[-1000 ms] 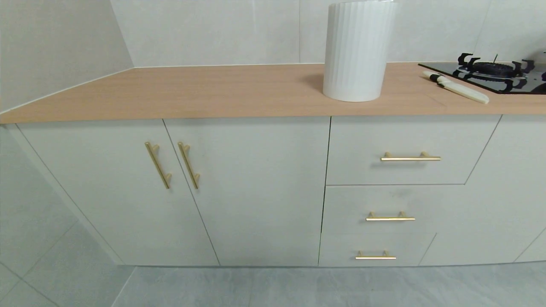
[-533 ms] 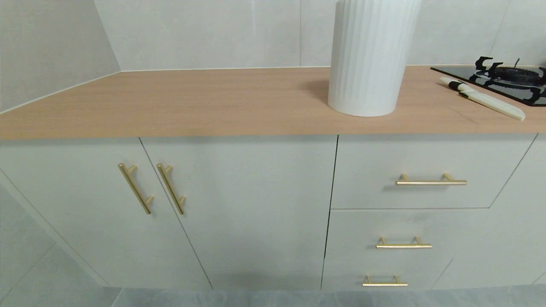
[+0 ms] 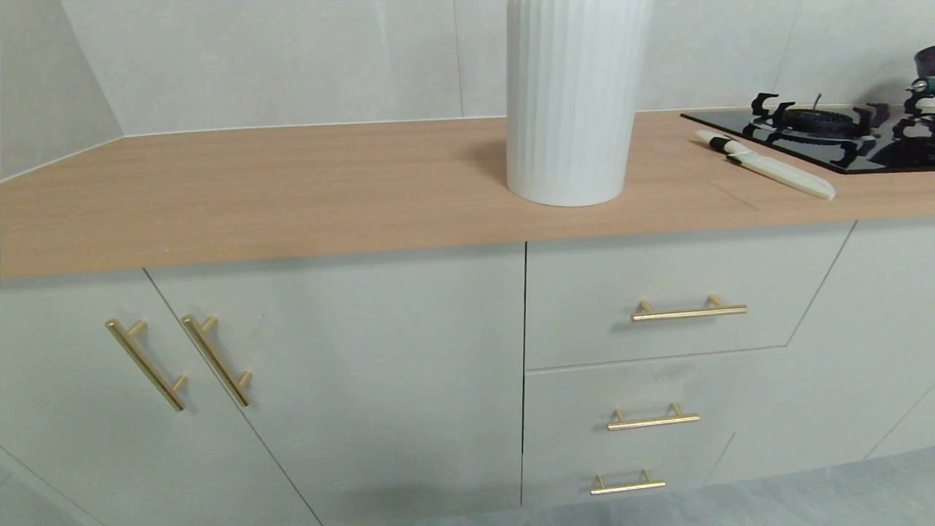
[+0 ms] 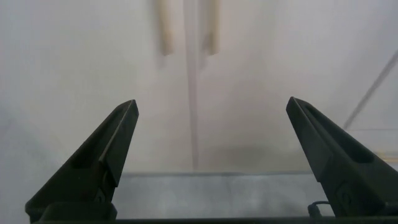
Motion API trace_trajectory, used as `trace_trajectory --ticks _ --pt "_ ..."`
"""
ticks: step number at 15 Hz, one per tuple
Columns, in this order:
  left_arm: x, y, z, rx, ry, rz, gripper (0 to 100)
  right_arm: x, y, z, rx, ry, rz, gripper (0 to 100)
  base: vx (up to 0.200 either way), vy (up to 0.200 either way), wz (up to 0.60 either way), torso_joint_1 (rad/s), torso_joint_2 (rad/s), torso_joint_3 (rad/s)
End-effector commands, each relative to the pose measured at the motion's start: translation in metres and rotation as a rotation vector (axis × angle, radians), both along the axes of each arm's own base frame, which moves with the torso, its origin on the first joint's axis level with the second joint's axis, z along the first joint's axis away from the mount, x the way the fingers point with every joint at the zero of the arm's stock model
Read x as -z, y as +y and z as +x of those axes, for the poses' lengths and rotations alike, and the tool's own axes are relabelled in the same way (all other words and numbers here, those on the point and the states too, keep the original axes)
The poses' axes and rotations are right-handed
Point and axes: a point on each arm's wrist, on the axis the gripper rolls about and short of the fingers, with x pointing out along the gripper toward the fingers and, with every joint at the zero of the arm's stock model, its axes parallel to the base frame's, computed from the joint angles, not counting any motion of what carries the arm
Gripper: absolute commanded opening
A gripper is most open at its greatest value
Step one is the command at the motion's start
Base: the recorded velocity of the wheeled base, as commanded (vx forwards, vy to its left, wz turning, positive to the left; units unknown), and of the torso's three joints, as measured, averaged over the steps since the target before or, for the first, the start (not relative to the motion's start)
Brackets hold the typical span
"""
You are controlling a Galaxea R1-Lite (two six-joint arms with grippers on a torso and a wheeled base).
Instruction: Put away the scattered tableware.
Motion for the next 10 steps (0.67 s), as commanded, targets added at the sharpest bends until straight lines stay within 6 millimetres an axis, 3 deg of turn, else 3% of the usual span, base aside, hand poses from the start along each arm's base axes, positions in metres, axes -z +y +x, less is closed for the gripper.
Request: trace_trajectory --ticks 1,8,10 --pt "0.0000 0.0000 0.0000 0.000 0.000 0.000 100 0.0000 0.0000 0.0001 0.000 0.002 -0.001 100 0.000 0.000 0.00 0.000 0.00 0.000" --pt "0.0000 0.0000 0.0000 0.000 0.000 0.001 100 0.0000 0.0000 0.0001 0.000 0.002 -0.001 100 0.000 0.000 0.00 0.000 0.00 0.000" --pt "0.0000 0.0000 0.0000 0.000 0.000 0.001 100 0.0000 0.0000 0.0001 0.000 0.002 -0.001 100 0.000 -0.200 0.00 0.000 0.00 0.005"
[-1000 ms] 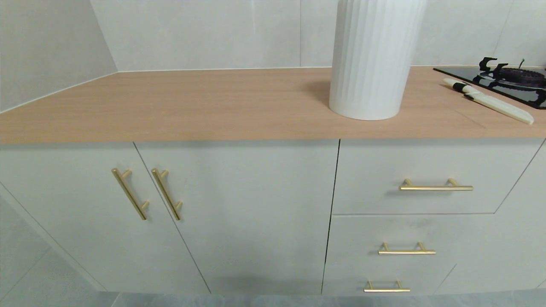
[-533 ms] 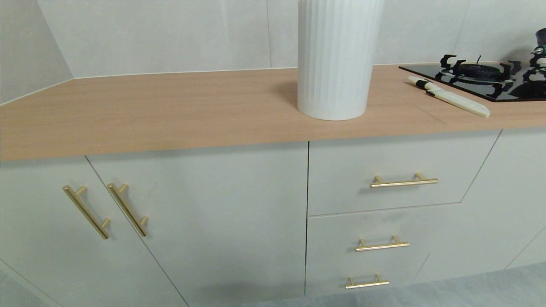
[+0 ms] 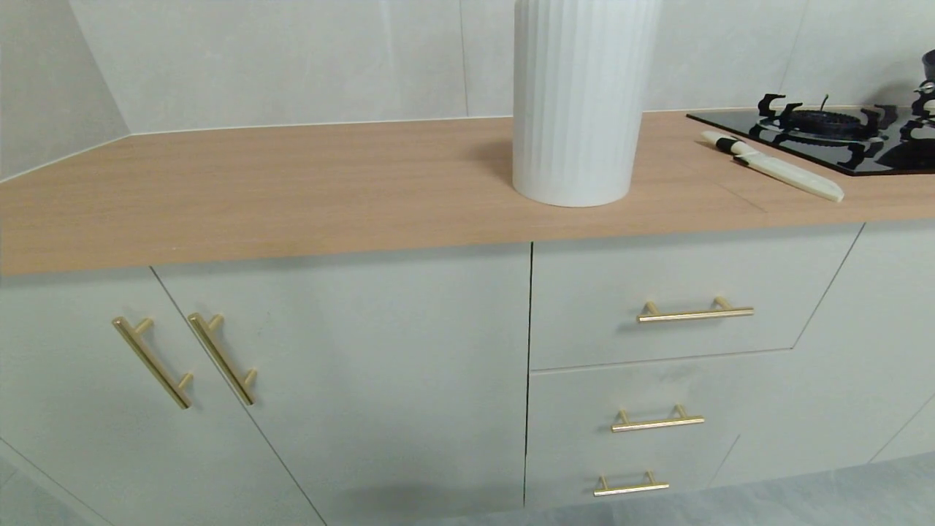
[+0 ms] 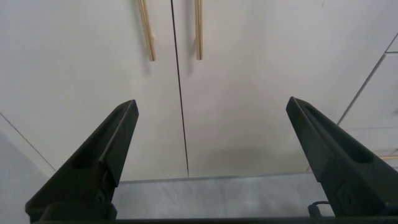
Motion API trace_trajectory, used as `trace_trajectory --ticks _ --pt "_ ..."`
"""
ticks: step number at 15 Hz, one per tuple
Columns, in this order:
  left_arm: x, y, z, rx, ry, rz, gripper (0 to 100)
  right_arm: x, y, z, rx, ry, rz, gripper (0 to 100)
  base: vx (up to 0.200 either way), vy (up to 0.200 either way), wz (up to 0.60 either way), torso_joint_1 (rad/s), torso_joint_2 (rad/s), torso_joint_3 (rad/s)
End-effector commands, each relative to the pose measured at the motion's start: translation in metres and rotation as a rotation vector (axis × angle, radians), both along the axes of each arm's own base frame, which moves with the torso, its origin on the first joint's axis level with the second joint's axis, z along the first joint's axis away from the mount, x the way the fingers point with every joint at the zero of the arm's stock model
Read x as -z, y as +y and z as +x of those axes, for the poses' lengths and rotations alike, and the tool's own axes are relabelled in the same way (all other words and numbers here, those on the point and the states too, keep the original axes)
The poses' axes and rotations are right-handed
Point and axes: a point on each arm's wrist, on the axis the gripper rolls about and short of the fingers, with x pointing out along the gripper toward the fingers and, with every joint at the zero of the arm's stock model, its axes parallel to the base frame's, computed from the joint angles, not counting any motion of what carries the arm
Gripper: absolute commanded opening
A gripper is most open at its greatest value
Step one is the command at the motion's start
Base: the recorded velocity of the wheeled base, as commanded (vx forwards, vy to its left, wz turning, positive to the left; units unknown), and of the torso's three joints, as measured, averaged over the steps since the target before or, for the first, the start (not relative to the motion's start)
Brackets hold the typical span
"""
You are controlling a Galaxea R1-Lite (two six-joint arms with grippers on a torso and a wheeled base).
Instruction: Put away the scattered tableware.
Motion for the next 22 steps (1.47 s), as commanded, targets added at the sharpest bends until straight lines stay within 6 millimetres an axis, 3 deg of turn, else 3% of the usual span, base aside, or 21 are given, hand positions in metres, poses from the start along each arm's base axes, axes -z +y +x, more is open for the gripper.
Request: trace_trajectory --ticks 1,10,22 --pt "0.0001 0.0000 0.0000 -0.001 0.000 0.000 100 0.0000 0.0000 0.0001 0.000 0.001 -0.001 100 0.000 -0.200 0.00 0.002 0.00 0.002" --pt "0.0001 0.0000 0.0000 -0.001 0.000 -0.001 100 -0.0002 0.0000 0.0001 0.000 0.000 -0.001 100 0.000 -0.200 0.00 0.005 0.00 0.001" --pt "0.0001 0.0000 0.0000 -0.001 0.000 -0.001 100 0.0000 0.0000 0.0001 0.000 0.001 -0.004 100 0.000 0.000 0.05 -0.001 0.00 0.001"
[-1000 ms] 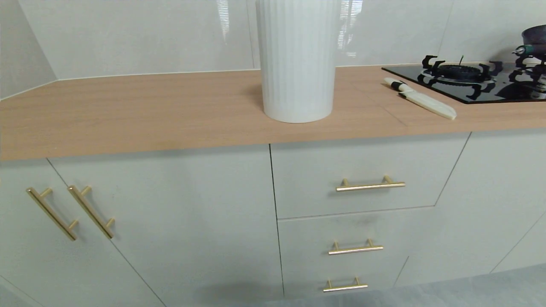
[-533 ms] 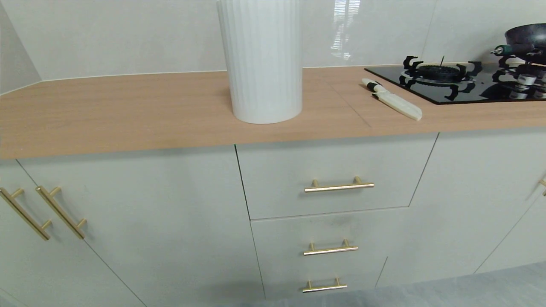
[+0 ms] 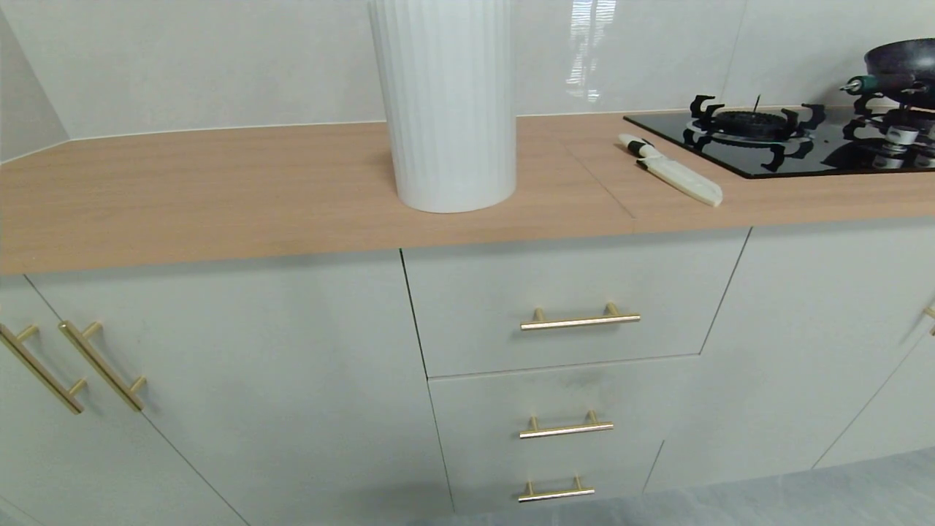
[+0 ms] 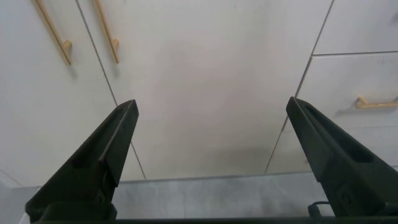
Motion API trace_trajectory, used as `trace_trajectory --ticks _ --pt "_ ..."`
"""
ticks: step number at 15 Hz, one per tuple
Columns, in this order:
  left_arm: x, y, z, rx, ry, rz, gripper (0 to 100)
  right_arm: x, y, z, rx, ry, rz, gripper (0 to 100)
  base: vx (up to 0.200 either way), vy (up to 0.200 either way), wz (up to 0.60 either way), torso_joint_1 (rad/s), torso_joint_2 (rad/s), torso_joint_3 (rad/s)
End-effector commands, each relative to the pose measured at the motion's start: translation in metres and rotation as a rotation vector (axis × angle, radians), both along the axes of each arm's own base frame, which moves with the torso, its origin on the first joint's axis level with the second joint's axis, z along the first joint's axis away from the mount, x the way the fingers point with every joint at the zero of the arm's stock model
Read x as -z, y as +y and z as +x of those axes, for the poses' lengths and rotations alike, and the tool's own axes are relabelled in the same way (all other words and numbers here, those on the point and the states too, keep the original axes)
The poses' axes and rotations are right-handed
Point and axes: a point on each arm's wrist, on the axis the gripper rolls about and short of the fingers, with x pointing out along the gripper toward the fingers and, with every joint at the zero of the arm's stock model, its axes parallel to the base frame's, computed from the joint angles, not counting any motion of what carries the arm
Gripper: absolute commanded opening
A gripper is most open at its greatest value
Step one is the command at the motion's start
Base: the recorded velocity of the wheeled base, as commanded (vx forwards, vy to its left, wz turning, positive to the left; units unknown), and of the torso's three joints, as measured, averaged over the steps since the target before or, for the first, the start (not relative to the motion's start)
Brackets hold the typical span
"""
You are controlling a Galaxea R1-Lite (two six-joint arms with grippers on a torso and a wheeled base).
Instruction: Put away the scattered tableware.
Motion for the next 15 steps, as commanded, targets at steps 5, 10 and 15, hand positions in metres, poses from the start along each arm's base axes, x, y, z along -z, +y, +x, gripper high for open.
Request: trace_trajectory --ticks 5,10,15 --pt "0.0000 0.0000 0.0000 -0.001 0.000 0.000 100 -0.0001 0.0000 0.0001 -0.001 0.001 0.000 100 0.000 0.000 0.24 -0.001 0.00 0.001" --pt "0.0000 0.0000 0.0000 -0.001 0.000 0.000 100 -0.0001 0.0000 0.0001 -0.001 0.001 0.000 100 0.000 0.000 0.00 0.000 0.00 0.000" --pt "0.0000 0.0000 0.0000 -0.001 0.000 0.000 100 0.0001 0.0000 0.0001 -0.001 0.002 0.000 100 0.000 0.000 0.00 0.000 0.00 0.000"
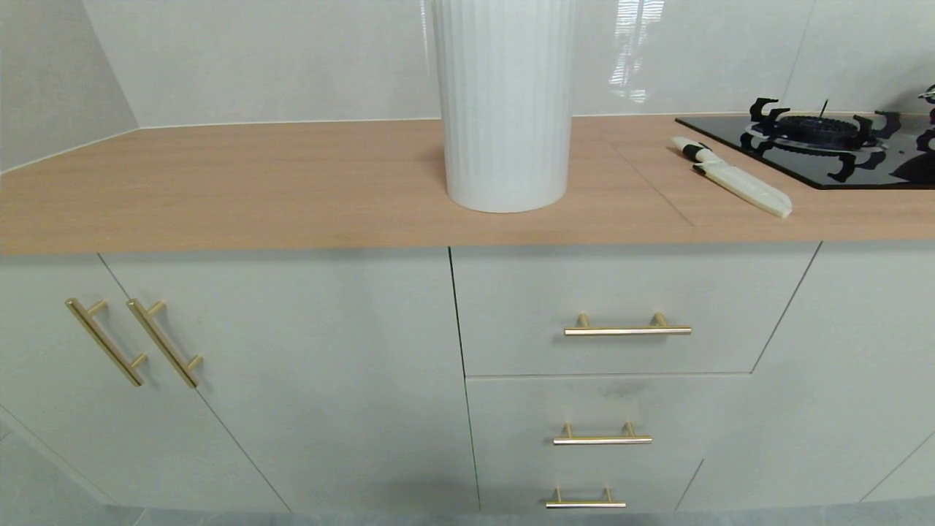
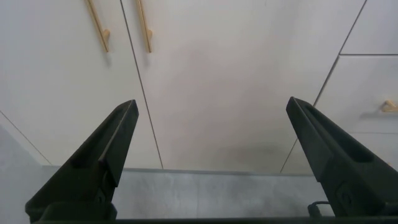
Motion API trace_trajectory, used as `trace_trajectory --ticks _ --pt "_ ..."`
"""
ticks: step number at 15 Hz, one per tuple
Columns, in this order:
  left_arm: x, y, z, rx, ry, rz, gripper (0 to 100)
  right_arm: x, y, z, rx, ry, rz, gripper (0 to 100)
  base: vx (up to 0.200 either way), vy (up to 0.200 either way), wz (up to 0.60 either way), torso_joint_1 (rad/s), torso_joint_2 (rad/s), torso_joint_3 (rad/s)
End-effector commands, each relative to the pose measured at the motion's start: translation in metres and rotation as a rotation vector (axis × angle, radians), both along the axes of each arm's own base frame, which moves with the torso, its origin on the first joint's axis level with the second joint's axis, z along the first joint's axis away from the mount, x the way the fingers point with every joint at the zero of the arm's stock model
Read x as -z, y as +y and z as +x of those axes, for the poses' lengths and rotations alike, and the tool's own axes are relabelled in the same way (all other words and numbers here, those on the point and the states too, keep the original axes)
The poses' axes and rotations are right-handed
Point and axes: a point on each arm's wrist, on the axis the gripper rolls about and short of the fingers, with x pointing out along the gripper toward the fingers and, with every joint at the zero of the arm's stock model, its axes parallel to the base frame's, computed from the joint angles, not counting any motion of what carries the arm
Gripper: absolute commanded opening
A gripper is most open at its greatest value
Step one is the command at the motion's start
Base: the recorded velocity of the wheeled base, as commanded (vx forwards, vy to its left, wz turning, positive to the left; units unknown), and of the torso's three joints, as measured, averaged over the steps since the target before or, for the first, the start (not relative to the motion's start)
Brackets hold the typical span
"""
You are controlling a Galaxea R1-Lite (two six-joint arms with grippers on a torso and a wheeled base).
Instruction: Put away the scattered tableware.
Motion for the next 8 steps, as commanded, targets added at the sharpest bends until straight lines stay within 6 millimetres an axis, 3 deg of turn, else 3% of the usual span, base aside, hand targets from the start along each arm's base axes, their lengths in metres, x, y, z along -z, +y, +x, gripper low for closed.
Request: trace_trajectory --ticks 1,5,8 --pt "0.0000 0.0000 0.0000 -0.001 0.000 0.000 100 -0.0001 0.0000 0.0001 0.000 0.001 -0.001 100 0.000 0.000 0.00 0.032 -0.12 -0.085" --pt "0.0000 0.0000 0.0000 -0.001 0.000 0.000 100 -0.0001 0.0000 0.0001 0.000 0.001 -0.001 100 0.000 0.000 0.00 0.077 -0.24 -0.281" --pt "0.0000 0.0000 0.0000 -0.001 0.000 0.000 100 0.0001 0.0000 0.0001 0.000 0.002 -0.001 100 0.000 0.000 0.00 0.129 -0.57 -0.316"
